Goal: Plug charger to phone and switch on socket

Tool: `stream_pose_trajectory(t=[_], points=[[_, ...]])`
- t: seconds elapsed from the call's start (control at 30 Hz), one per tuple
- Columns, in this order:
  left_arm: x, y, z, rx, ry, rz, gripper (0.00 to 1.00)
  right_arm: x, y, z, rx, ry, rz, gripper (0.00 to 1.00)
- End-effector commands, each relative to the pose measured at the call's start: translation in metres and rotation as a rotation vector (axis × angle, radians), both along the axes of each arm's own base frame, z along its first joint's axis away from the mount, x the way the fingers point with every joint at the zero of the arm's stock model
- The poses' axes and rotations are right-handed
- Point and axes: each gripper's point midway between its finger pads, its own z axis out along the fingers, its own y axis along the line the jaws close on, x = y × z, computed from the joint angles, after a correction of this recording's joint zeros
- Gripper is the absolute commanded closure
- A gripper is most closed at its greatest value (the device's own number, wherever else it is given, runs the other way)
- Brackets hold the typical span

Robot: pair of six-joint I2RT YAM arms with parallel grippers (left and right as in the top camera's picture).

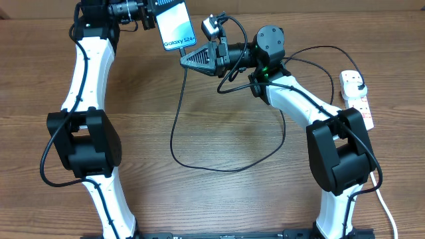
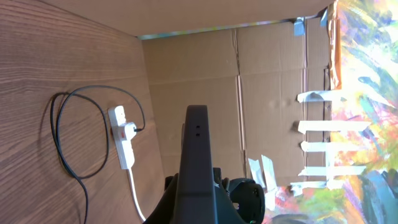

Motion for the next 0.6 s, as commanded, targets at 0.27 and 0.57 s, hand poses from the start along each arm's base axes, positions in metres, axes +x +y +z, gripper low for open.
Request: stream_pose_trajectory(t=[0.27,0.57], points=[[-0.0216,-0.0146,0.0114,-0.016,-0.048,-0.13,0.96,0.0161,-0.0027,0.0059,0.025,-0.008,-0.074,0.96],[-0.0216,-0.0146,0.0114,-0.016,-0.049,-0.13,0.96,0.0161,-0.0027,0.0059,0.025,-0.008,-0.073,0.96]])
